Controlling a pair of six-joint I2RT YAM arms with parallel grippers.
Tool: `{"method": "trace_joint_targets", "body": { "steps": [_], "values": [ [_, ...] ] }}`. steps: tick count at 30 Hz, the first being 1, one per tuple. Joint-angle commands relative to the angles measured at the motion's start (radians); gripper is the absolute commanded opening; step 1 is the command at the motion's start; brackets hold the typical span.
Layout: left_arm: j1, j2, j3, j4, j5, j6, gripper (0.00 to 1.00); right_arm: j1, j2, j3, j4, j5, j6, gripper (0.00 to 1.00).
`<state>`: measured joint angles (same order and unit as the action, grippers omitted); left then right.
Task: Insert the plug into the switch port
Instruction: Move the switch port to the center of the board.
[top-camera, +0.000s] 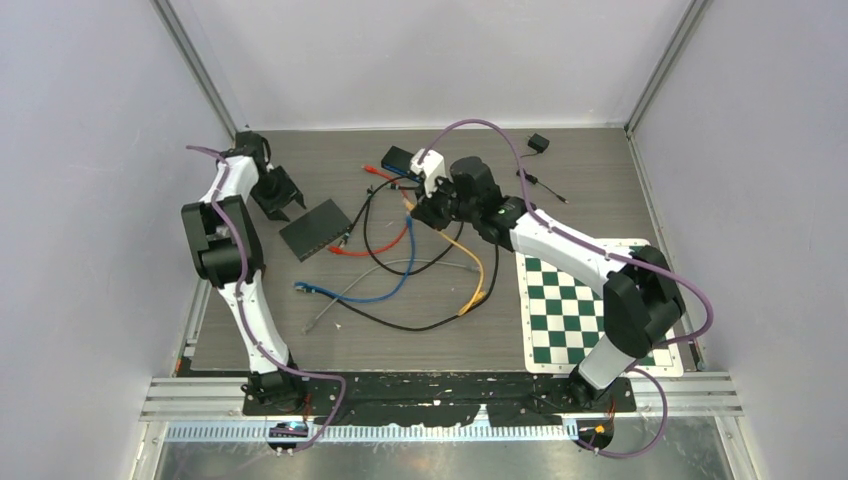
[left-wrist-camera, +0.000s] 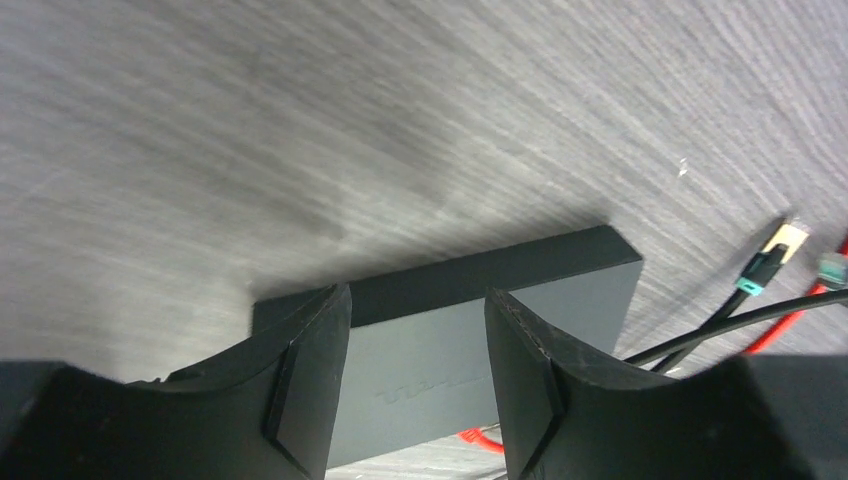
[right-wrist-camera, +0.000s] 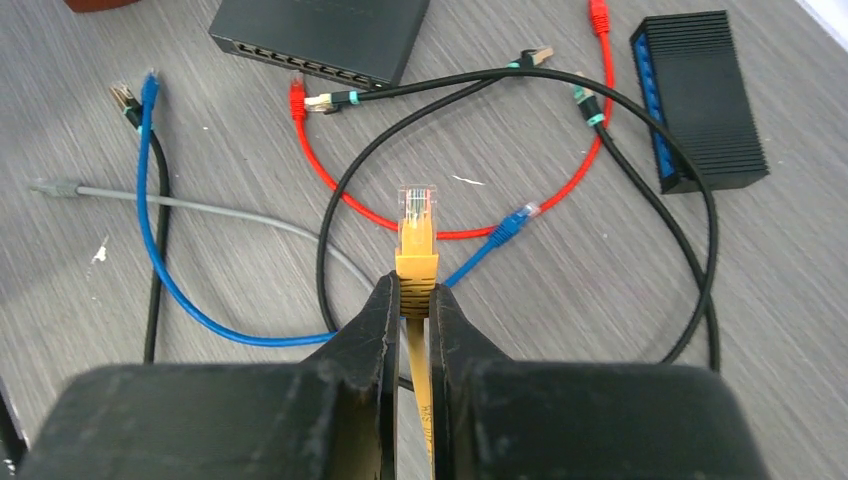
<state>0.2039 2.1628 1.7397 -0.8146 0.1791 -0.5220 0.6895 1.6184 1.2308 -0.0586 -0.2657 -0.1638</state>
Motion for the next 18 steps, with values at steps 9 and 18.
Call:
{"method": "trace_joint_targets", "body": {
  "steps": [9, 18],
  "values": [
    [0.002, -0.095, -0.084, -0.070, -0.093, 0.130, 0.55, 0.169, 0.082, 0.013, 0.143, 0.058, 0.258, 0.05],
    [0.002, -0.184, -0.237, -0.009, 0.013, 0.103, 0.53, 0.180, 0.080, -0.022, 0.138, 0.069, 0.225, 0.05]
  ]
}}
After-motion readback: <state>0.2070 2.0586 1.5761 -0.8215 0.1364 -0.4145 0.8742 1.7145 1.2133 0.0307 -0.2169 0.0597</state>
